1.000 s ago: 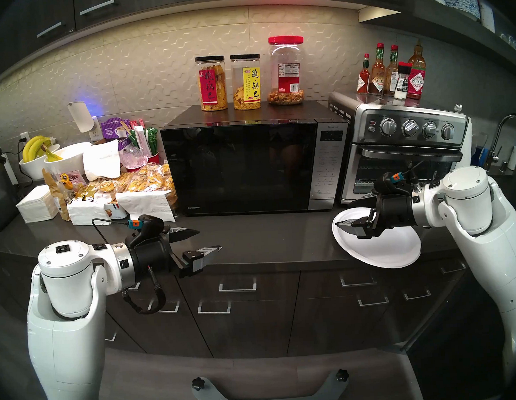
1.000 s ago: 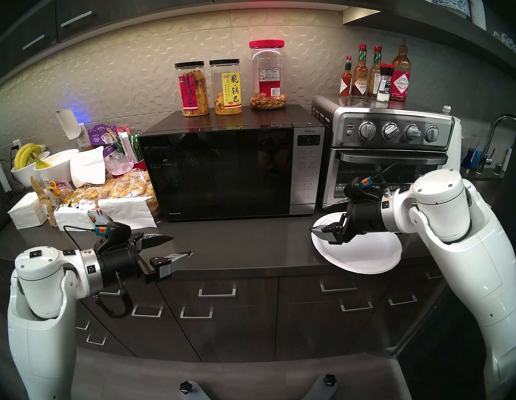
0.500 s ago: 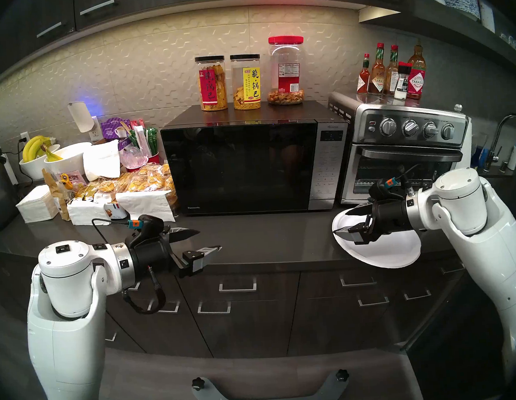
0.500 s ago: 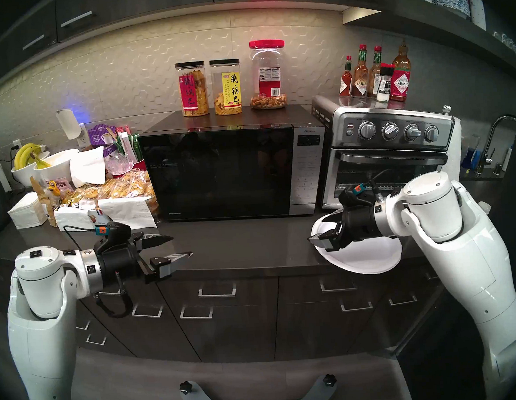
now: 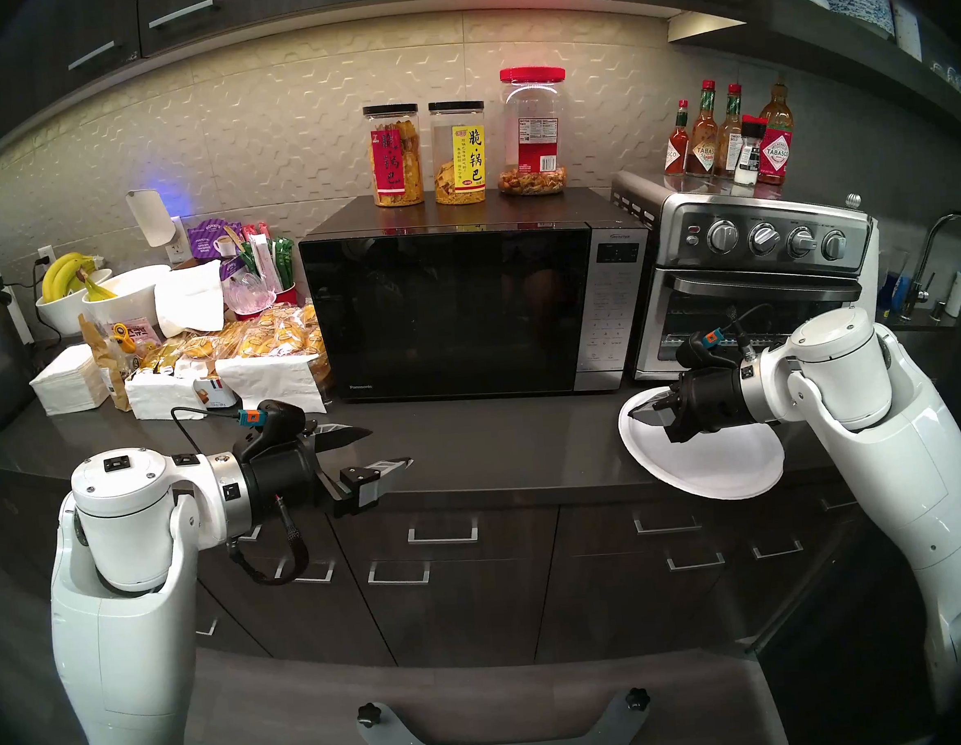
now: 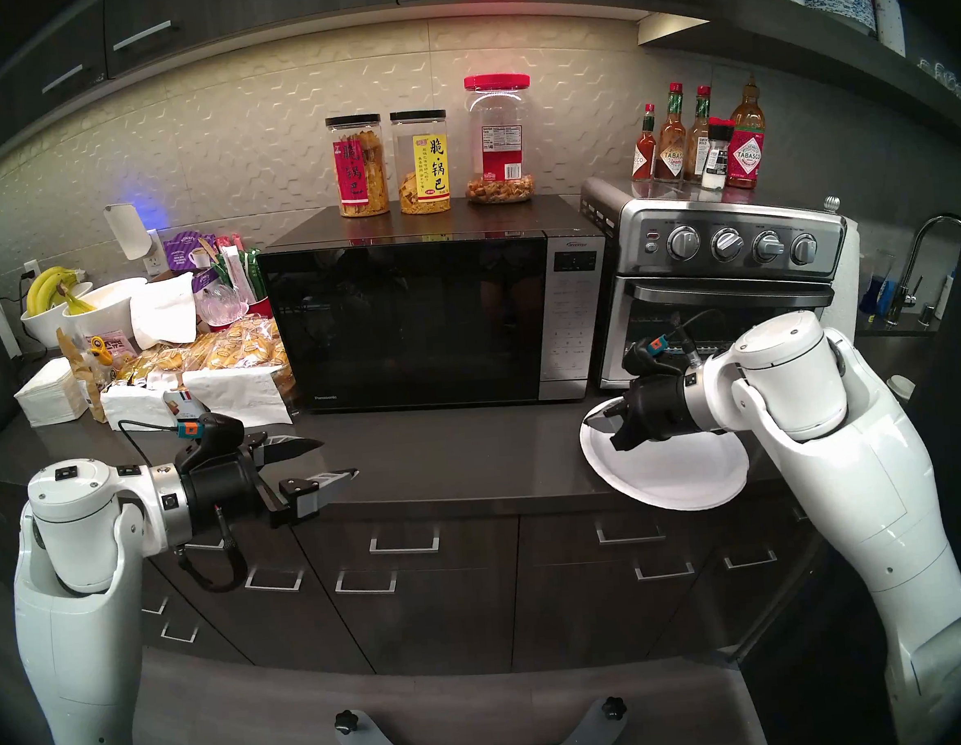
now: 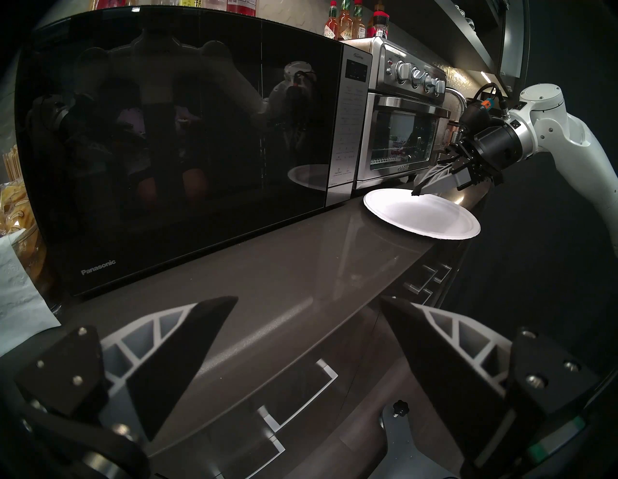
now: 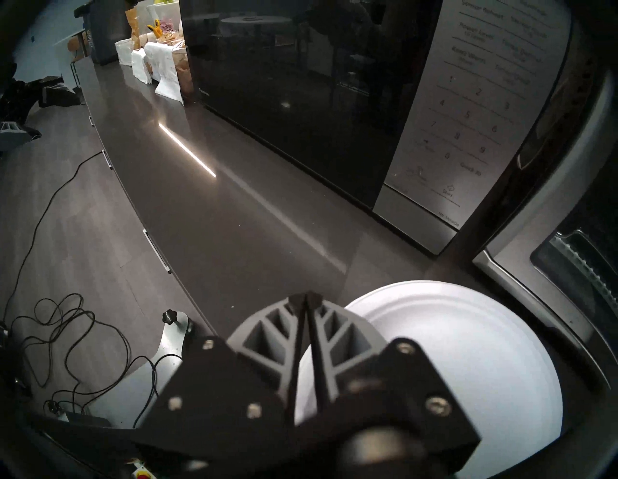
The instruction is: Open the microwave, put the plate inside, and close the door
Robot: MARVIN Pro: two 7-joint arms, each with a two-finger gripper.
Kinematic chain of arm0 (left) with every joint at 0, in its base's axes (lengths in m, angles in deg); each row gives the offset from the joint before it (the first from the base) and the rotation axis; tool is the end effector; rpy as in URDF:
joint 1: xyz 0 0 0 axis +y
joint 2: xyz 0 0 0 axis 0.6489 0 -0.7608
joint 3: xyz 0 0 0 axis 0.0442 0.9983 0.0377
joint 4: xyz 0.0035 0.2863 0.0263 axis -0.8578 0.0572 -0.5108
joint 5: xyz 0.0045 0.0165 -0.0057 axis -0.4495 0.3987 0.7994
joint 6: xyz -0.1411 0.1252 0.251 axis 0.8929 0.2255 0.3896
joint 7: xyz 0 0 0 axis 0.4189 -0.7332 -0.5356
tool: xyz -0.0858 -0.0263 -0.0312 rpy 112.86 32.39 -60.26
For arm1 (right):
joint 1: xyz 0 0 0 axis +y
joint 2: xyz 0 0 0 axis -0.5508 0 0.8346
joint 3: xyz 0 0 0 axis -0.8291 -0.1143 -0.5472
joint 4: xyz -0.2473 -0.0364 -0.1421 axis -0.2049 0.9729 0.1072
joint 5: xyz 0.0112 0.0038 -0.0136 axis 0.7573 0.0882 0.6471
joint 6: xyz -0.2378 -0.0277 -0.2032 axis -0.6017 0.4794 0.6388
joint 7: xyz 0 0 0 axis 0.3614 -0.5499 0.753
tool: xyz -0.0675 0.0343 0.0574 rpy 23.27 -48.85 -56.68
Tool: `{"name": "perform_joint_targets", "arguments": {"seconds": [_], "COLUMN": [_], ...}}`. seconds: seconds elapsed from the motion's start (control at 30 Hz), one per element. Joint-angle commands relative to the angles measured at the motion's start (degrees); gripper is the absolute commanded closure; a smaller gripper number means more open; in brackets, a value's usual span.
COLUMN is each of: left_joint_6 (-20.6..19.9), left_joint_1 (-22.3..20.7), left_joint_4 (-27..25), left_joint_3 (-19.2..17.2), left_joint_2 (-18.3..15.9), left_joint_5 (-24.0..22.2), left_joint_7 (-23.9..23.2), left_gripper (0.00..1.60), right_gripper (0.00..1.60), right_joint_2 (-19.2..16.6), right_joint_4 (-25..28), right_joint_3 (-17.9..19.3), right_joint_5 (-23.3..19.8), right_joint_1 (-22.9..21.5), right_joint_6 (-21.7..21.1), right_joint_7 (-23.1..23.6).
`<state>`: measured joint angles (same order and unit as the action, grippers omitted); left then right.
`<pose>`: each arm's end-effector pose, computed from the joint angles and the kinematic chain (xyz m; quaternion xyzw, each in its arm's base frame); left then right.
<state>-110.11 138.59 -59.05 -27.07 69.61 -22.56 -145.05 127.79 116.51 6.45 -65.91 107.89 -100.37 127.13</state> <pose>0.3198 0.0534 -0.1605 0.7631 -0.2886 0.5248 0.2427 0.4065 -0.0750 -0.1295 -0.8306 -0.3545 -0.4101 0.1276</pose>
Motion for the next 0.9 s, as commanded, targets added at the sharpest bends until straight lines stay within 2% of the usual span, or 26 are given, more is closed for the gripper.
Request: {"name": "perform_joint_targets", "arguments": {"seconds": [0.0, 0.1, 0.13, 0.43, 0.57, 0.87], "left_joint_6": [-0.05, -0.05, -0.05, -0.05, -0.05, -0.05], "left_joint_1": [-0.03, -0.03, -0.03, -0.03, -0.03, -0.03], "left_joint_4": [-0.65, -0.65, -0.65, -0.65, -0.64, -0.64], "left_joint_3": [-0.01, -0.01, -0.01, -0.01, -0.01, -0.01], "left_joint_2": [0.03, 0.04, 0.04, 0.04, 0.04, 0.04], "left_joint_5": [-0.02, -0.02, -0.02, -0.02, -0.02, -0.01], "left_joint_7": [0.01, 0.01, 0.01, 0.01, 0.00, 0.00], "left_gripper": [0.00, 0.00, 0.00, 0.00, 0.00, 0.00], "right_gripper": [1.38, 1.58, 1.60, 1.60, 1.60, 1.60], "right_joint_2": [1.05, 1.14, 1.04, 2.11, 3.62, 5.41], "right_joint_4": [-1.24, -2.26, -2.41, -4.91, -5.97, -9.88], "right_joint_3": [-0.43, -1.43, -1.83, -3.66, -3.93, -5.27], "right_joint_5": [-0.22, 0.10, 0.33, 0.21, 0.99, 0.76], "right_joint_1": [-3.63, -4.75, -5.04, -6.85, -7.46, -9.91], "right_joint_6": [-0.07, -0.07, -0.07, -0.07, -0.07, -0.07], "right_joint_7": [-0.12, -0.29, -0.43, -1.43, -3.80, -5.59]}}
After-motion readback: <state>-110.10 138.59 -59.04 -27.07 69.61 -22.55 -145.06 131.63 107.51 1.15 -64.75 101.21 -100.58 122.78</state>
